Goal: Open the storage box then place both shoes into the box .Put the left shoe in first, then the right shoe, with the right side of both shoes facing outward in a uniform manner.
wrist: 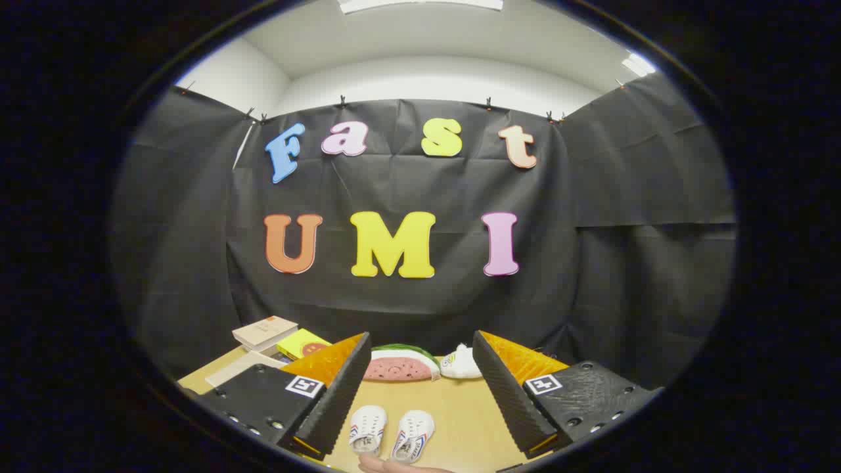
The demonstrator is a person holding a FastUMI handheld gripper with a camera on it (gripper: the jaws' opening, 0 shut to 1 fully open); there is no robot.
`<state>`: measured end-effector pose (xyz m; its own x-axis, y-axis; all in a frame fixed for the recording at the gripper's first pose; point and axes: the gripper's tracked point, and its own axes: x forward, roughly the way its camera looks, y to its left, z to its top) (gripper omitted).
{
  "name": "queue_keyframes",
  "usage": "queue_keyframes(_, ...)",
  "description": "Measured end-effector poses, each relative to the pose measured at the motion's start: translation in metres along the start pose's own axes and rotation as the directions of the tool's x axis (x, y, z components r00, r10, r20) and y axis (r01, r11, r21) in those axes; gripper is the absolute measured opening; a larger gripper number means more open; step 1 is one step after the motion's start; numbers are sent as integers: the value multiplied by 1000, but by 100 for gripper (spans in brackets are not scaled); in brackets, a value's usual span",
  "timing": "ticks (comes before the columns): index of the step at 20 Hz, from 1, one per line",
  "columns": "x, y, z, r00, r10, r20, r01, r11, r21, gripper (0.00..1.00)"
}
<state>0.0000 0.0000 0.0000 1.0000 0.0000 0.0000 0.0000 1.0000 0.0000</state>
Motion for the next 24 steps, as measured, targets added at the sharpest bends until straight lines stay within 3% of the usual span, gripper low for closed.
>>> queue_keyframes(7, -1, 36, 15, 999, -31, 42, 33, 999, -40, 97)
queue_keyframes(16, -13, 68, 18, 997, -10, 75, 11, 1000, -14, 95)
queue_keyframes(24, -3, 71, -1, 1000, -8, 14, 7, 1000, 16, 95)
